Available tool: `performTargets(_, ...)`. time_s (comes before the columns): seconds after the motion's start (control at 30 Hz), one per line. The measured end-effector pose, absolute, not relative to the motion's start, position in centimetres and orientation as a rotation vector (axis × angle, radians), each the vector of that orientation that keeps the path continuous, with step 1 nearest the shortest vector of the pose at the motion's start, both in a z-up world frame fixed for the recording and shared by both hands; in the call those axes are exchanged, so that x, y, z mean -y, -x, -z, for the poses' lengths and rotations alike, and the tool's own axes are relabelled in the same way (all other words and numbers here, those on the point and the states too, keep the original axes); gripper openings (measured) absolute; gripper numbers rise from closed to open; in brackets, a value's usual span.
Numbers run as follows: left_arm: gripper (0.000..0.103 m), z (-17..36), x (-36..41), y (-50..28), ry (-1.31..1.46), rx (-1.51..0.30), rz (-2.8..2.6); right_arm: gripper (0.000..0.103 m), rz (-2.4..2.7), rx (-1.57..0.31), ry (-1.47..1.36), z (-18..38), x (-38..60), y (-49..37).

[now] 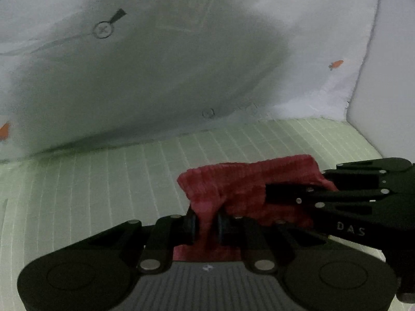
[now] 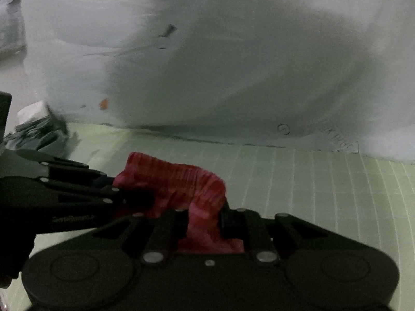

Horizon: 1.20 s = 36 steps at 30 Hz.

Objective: Fold clothes

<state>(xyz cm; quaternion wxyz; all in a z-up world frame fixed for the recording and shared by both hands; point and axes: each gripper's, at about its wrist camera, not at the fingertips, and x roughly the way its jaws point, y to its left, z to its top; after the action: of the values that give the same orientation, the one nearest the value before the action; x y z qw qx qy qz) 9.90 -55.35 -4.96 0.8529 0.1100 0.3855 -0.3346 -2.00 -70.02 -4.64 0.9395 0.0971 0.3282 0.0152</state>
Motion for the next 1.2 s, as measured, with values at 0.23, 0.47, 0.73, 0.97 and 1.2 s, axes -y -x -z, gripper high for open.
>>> performTargets(0.23, 0.016, 6.2, 51.6, -2.1, -0.233, -0.856, 0.675, 0.015, -0.056, -0.717, -0.194, 6.6, 65.3, 9.5)
performTargets(0.47, 0.022, 9.4, 49.6, 3.2, -0.295, -0.916, 0.644, 0.018, -0.072, -0.801, -0.183, 9.6, 62.4, 14.0)
performTargets(0.73, 0.029, 10.4, 46.2, 5.8, -0.277, -0.959, 0.577, 0.044, -0.051, -0.832, -0.214, 9.9, 60.7, 17.1)
performTargets(0.97, 0.047, 8.7, 42.5, 7.8, -0.181, -0.964, 0.603, 0.051, -0.034, -0.745, -0.331, 8.5, 60.8, 19.3)
performTargets(1.2, 0.048, 8.0, 41.4, 7.3, -0.097, -0.959, 0.544, 0.057, 0.151, -0.725, -0.343, 8.4, 61.7, 16.6)
